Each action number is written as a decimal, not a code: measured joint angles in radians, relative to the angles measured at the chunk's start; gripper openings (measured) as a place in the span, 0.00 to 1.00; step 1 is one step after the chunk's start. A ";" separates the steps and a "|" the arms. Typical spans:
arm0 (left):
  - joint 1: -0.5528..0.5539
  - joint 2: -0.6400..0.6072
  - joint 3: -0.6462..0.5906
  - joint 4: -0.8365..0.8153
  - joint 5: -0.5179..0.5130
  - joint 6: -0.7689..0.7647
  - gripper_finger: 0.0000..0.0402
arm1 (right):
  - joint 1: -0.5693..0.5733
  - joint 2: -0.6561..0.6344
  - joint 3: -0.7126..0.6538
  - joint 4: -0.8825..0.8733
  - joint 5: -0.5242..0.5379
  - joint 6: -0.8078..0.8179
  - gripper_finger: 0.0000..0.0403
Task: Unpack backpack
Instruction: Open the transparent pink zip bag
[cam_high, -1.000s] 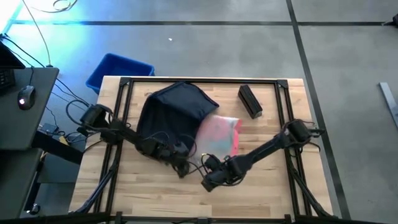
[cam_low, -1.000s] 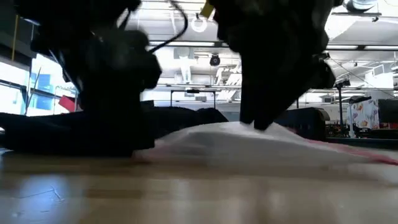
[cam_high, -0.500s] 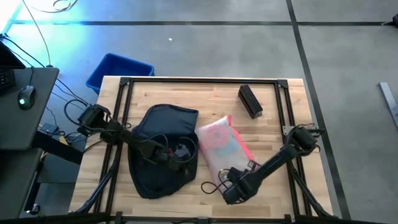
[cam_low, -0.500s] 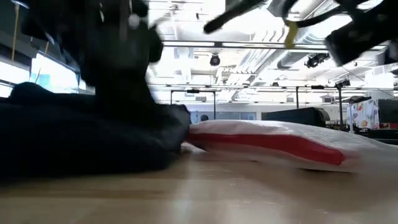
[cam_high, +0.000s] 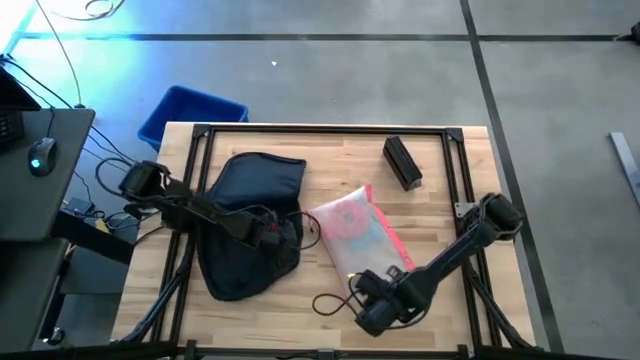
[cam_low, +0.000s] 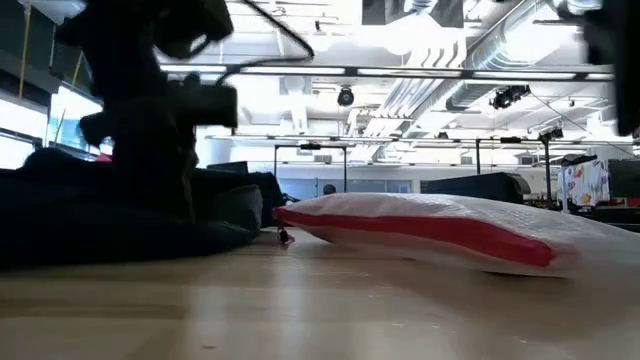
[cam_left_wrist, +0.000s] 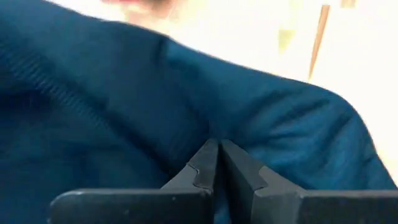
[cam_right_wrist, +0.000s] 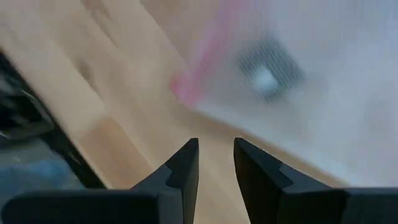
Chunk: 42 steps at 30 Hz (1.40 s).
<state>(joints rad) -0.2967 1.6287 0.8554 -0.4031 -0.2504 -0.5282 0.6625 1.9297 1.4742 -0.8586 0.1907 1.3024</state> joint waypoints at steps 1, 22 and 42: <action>0.004 -0.023 0.019 -0.023 -0.028 -0.017 0.00 | -0.016 0.006 0.000 0.035 0.008 -0.015 0.21; -0.281 0.074 0.060 -0.286 0.170 -0.438 0.00 | -0.119 0.174 0.002 0.024 -0.158 -0.255 0.21; -0.212 -0.082 0.073 -0.343 -0.143 -0.292 0.00 | 0.086 0.121 -0.001 -0.254 -0.281 -0.016 0.21</action>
<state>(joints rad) -0.5085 1.5471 0.9280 -0.7457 -0.3932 -0.8201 0.7486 2.0508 1.4727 -1.1129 -0.0906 1.2860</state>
